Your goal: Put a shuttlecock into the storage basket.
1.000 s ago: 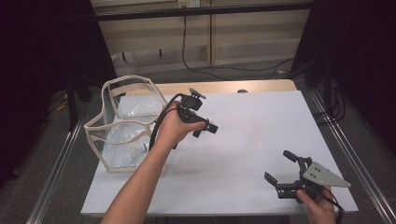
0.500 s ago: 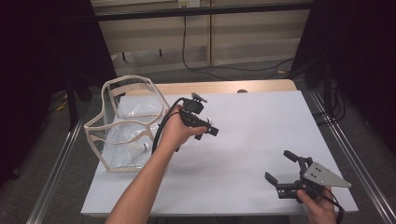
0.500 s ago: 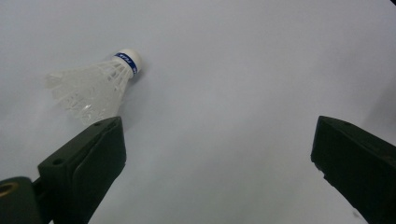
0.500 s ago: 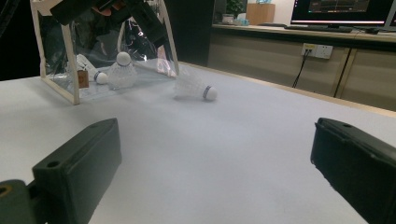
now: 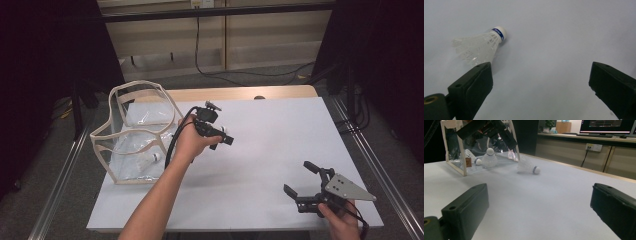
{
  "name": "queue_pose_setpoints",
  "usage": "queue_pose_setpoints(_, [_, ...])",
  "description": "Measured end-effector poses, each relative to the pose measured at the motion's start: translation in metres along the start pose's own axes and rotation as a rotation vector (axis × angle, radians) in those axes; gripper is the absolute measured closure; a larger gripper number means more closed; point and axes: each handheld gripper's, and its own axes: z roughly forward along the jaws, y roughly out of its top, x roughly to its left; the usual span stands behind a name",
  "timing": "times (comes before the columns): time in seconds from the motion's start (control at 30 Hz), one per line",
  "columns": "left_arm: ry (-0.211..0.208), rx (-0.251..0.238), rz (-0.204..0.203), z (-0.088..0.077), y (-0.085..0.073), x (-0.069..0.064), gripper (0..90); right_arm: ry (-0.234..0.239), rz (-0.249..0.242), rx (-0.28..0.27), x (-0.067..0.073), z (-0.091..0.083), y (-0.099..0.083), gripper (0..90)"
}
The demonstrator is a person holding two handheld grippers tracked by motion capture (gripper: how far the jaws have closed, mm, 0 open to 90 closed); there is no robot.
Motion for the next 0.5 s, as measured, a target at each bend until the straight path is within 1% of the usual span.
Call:
queue_pose_setpoints(0.13, [0.006, -0.001, -0.016, 0.005, 0.000, 0.005, 5.6, 0.000, 0.001, 0.001, 0.000, 0.000, 0.000, 1.4])
queue_pose_setpoints(0.3, [0.035, -0.007, -0.034, 0.012, -0.001, 0.011, 6.3, -0.001, 0.002, -0.001, 0.000, 0.000, 0.000, 1.4])
queue_pose_setpoints(0.37, [0.044, -0.004, -0.031, 0.014, -0.002, 0.012, 6.6, -0.001, 0.002, -0.001, 0.000, 0.000, 0.000, 1.4])
queue_pose_setpoints(0.4, [0.050, -0.007, -0.038, 0.015, -0.002, 0.013, 6.6, -0.001, 0.005, -0.001, 0.000, 0.000, 0.000, 1.4])
queue_pose_setpoints(0.43, [0.052, -0.009, -0.037, 0.015, -0.002, 0.014, 6.6, -0.002, 0.005, -0.002, 0.000, 0.000, 0.000, 1.4])
queue_pose_setpoints(0.5, [0.056, -0.011, -0.049, 0.017, -0.002, 0.016, 7.0, 0.000, 0.000, -0.001, 0.000, 0.000, 0.000, 1.4])
